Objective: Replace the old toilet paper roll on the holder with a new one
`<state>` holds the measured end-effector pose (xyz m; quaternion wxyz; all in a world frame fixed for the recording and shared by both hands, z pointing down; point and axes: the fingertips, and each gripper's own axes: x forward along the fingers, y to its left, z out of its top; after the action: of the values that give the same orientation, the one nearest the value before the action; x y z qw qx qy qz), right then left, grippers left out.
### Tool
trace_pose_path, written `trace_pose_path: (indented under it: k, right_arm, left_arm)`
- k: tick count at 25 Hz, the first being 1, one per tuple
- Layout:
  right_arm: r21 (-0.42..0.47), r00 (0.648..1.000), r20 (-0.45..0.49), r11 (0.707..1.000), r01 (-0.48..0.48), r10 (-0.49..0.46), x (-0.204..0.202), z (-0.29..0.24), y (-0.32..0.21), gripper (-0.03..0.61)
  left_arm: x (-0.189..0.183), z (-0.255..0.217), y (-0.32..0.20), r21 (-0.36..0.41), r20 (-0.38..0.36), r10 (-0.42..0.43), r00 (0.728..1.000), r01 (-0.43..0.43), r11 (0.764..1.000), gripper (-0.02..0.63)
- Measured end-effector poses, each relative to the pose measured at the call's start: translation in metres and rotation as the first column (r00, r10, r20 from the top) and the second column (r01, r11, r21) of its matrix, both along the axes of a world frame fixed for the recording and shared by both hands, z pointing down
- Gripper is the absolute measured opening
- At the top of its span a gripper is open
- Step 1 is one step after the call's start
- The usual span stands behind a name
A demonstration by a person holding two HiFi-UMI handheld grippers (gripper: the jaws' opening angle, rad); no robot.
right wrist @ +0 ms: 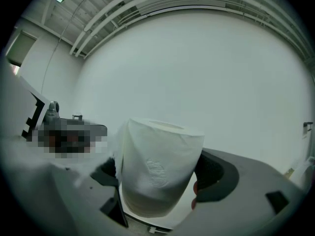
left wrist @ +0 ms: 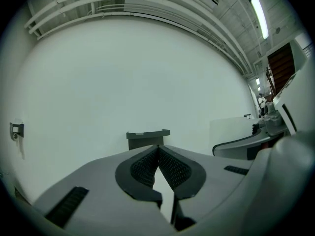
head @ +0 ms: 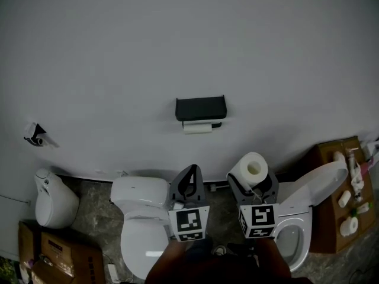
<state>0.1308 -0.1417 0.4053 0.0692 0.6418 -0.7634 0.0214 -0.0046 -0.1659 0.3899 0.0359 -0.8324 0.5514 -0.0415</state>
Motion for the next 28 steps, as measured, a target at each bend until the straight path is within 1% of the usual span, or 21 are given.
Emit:
trace_pose_path:
  k: [3, 8, 12, 15, 19, 26, 28]
  right_arm:
    - [-0.001, 1.0, -0.011, 1.0, -0.017, 0.017, -0.002, -0.003, -0.024, 0.436]
    - [0.004, 0.998, -0.041, 0.999, -0.036, 0.036, -0.012, -0.011, -0.059, 0.436]
    - [-0.005, 0.997, -0.05, 0.998, -0.057, 0.056, -0.015, -0.009, -0.077, 0.436]
    - [-0.004, 0.997, -0.057, 0.999, -0.053, 0.052, -0.015, -0.007, -0.091, 0.436]
    - [-0.016, 0.997, -0.07, 1.0, -0.024, 0.022, -0.012, -0.003, -0.108, 0.436]
    - [-0.029, 0.999, -0.055, 1.0, 0.001, -0.003, -0.004, 0.004, -0.121, 0.436]
    - [-0.035, 0.999, -0.047, 0.999, 0.005, -0.006, -0.001, 0.007, -0.122, 0.436]
  left_arm:
    - [-0.002, 0.0, -0.026, -0.001, 0.005, 0.023, 1.0, -0.023, 1.0, 0.005]
    - [-0.014, -0.005, -0.066, 0.004, -0.016, 0.03, 0.999, -0.03, 1.0, 0.005]
    - [-0.021, -0.006, -0.085, 0.004, -0.03, 0.044, 0.999, -0.044, 0.999, 0.005]
    - [-0.023, -0.002, -0.099, -0.004, -0.037, 0.033, 0.999, -0.033, 0.999, 0.005]
    - [-0.02, 0.004, -0.109, -0.021, -0.042, 0.01, 0.999, -0.011, 1.0, 0.005]
    - [-0.012, 0.011, -0.118, -0.035, -0.023, -0.014, 1.0, 0.013, 0.999, 0.005]
    - [-0.01, 0.014, -0.119, -0.048, -0.046, -0.015, 0.999, 0.012, 0.999, 0.005]
